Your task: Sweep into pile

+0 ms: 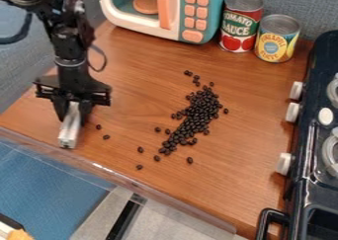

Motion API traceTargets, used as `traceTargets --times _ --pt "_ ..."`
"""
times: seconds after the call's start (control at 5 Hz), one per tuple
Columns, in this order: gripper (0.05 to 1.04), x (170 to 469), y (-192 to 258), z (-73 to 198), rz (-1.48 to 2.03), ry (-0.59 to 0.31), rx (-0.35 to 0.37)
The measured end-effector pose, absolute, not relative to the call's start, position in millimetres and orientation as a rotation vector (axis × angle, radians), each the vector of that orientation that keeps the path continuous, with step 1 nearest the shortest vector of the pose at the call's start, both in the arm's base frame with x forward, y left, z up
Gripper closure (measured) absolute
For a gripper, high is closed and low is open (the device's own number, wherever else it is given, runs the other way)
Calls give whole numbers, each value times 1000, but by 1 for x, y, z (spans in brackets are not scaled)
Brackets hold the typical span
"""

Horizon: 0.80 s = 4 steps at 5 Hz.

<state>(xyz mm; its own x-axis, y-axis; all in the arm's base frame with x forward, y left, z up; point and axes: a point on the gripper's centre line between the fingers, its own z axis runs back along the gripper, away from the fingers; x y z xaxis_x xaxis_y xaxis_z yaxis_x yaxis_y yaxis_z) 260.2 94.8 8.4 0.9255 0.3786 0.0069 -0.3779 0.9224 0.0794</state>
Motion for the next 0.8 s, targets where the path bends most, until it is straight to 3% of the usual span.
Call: traceTargets --times 0.8 --pt "700 264 28 10 408 47 0"
